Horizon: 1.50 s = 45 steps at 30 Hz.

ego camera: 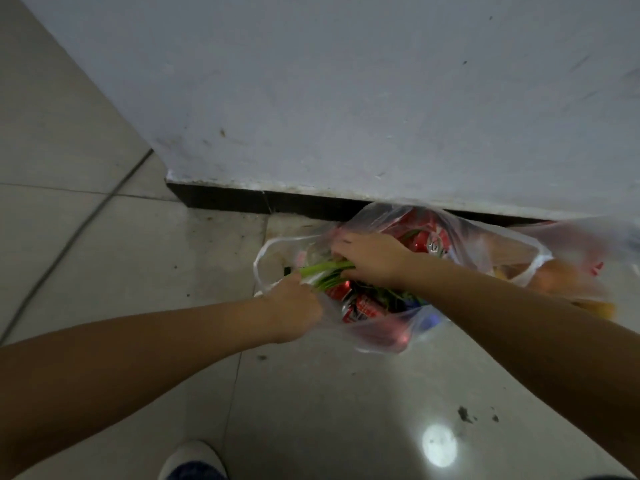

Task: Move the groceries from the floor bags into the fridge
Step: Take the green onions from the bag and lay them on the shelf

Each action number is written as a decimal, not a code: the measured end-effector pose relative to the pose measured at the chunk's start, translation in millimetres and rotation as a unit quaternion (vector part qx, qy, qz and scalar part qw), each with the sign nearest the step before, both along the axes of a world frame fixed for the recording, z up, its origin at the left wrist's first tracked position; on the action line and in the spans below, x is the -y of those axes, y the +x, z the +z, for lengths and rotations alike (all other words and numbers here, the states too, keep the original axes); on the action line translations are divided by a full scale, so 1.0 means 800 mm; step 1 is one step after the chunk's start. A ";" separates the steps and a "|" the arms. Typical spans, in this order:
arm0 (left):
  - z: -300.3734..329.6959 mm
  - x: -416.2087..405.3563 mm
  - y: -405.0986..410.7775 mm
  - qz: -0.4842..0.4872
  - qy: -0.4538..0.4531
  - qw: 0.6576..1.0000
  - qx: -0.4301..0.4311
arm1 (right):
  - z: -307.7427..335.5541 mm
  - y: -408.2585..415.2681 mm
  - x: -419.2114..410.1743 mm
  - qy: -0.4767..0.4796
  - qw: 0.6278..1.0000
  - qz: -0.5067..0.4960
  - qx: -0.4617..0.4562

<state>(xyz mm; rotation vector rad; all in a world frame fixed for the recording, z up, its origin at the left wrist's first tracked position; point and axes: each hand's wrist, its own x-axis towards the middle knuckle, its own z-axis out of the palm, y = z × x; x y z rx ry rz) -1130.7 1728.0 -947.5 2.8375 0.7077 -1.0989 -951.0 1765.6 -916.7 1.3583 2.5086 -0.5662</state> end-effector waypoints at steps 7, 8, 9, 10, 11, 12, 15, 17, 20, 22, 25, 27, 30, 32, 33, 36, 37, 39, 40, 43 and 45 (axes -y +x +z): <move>0.030 -0.070 0.002 0.289 0.080 0.931 0.207 | -0.013 0.027 -0.007 -0.021 0.998 -0.050 -0.030; 0.027 -0.082 0.002 0.366 0.011 0.909 0.201 | -0.011 0.026 -0.002 -0.038 0.997 -0.054 -0.037; 0.020 -0.091 0.002 0.425 -0.064 0.883 0.188 | -0.009 0.022 0.003 -0.041 0.997 -0.049 -0.033; 0.018 -0.095 0.004 0.455 -0.117 0.863 0.185 | -0.010 0.016 0.007 -0.024 0.999 -0.038 -0.022; 0.016 -0.097 0.004 0.456 -0.130 0.855 0.209 | -0.009 0.009 0.010 0.001 1.000 -0.020 -0.007; 0.017 -0.098 0.003 0.451 -0.113 0.852 0.241 | -0.010 0.004 0.011 0.023 1.000 -0.005 0.004; 0.039 -0.103 -0.009 0.478 -0.021 0.817 0.321 | 0.000 0.008 0.007 0.034 0.999 -0.013 0.001; 0.051 -0.112 -0.024 0.497 0.054 0.800 0.332 | 0.012 0.024 0.001 0.013 0.997 -0.070 -0.036; 0.059 -0.115 -0.037 0.490 0.112 0.795 0.340 | 0.018 0.049 -0.009 -0.015 0.989 -0.146 -0.022; 0.057 -0.110 -0.038 0.470 0.136 0.806 0.333 | 0.014 0.051 -0.013 -0.042 0.987 -0.155 -0.007; 0.057 -0.107 -0.032 0.468 0.128 0.817 0.310 | 0.009 0.030 -0.018 -0.085 0.985 -0.143 -0.039; 0.060 -0.103 -0.029 0.444 0.126 0.835 0.300 | 0.006 0.009 -0.018 -0.096 0.989 -0.100 -0.044; 0.075 -0.078 -0.021 0.300 0.138 0.859 0.391 | -0.010 -0.013 -0.013 -0.121 0.990 -0.076 -0.016; 0.082 -0.045 -0.006 0.284 0.030 0.836 0.469 | -0.018 -0.019 -0.015 -0.098 0.992 -0.081 0.021; 0.082 -0.025 0.006 0.334 -0.063 0.817 0.466 | -0.019 -0.020 -0.016 -0.101 0.991 -0.089 0.020; 0.052 0.021 0.044 0.558 -0.338 0.669 0.357 | -0.013 -0.019 -0.022 -0.118 0.989 -0.090 0.023; 0.035 0.026 0.053 0.628 -0.387 0.588 0.331 | -0.011 -0.017 -0.024 -0.118 0.988 -0.093 0.029; 0.003 0.022 0.065 0.741 -0.415 0.398 0.346 | -0.008 -0.013 -0.028 -0.111 0.989 -0.099 0.024; -0.007 0.017 0.071 0.788 -0.402 0.288 0.367 | -0.005 -0.011 -0.030 -0.115 0.987 -0.108 0.017; -0.013 0.008 0.088 0.842 -0.345 0.054 0.412 | 0.001 0.000 -0.040 -0.151 0.978 -0.143 0.015; -0.005 0.011 0.104 0.844 -0.335 0.010 0.418 | -0.001 0.008 -0.045 -0.157 0.974 -0.159 0.029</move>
